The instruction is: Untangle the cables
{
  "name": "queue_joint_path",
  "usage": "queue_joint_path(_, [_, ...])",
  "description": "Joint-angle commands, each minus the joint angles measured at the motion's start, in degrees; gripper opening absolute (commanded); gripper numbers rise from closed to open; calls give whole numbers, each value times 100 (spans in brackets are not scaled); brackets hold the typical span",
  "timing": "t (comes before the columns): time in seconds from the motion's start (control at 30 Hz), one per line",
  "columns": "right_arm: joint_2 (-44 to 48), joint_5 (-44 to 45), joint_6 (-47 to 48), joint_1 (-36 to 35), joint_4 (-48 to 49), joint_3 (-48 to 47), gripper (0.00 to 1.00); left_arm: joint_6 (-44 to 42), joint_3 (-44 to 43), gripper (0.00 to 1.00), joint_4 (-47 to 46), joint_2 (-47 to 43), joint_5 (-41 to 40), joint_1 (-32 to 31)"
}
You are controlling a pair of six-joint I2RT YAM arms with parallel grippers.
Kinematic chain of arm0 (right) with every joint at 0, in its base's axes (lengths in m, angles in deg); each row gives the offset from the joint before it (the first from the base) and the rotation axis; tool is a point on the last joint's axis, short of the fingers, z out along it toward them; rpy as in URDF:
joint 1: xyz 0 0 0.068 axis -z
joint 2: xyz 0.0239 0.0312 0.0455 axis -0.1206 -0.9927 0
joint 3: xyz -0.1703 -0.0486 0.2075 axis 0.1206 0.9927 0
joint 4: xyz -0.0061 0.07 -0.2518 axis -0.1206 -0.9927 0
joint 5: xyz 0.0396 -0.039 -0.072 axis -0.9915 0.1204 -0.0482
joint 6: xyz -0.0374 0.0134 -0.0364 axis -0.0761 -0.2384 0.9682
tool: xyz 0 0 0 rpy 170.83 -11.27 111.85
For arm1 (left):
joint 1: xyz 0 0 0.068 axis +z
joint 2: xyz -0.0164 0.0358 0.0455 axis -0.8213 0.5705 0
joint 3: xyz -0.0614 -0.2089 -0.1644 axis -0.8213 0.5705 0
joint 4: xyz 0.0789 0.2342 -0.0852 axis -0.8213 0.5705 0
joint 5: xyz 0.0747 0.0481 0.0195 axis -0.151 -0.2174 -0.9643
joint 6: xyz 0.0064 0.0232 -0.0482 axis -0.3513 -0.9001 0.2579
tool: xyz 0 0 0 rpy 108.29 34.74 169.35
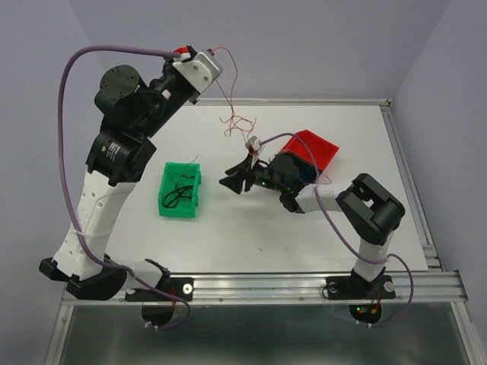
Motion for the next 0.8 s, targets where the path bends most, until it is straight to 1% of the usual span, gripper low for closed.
queue_joint_path(0.0, [430, 203, -55, -39, 964, 639, 68, 165, -106, 0, -920, -137, -516, -20])
queue_joint_path(0.03, [666, 247, -11, -47, 1052, 745, 77, 191, -71, 0, -859, -163, -436, -11])
queue_joint_path(0.07, [772, 308, 33, -48, 1070, 876, 89, 218, 25, 0, -850, -172, -366, -11])
queue_joint_path(0.13, [1105, 414, 200, -39, 1088, 1009, 98, 183, 140, 0, -841, -207, -225, -20])
queue_joint_path(0.2, [1309, 633, 349, -39, 1097, 1150, 100, 191, 167, 0, -859, -172, -294, -20])
queue_joint_path(0.27, [1493, 844, 437, -48, 1105, 1211, 100, 174, 176, 0, -832, -146, -312, -11])
queue_joint_path(0.37, [1634, 784, 552, -47, 1210, 1220, 100, 174, 193, 0, -797, -146, -260, -11])
queue_joint_path(0.5, [1749, 670, 622, -47, 1641, 1229, 100, 226, 202, 0, -701, -154, -154, -11])
queue_joint_path(0.63, [1600, 687, 692, -39, 1615, 843, 100, 314, 185, 0, -595, -181, 22, -11])
queue_joint_path(0.77, [1503, 1186, 832, -39, 1615, 500, 100, 385, 141, 0, -551, -207, 110, -11])
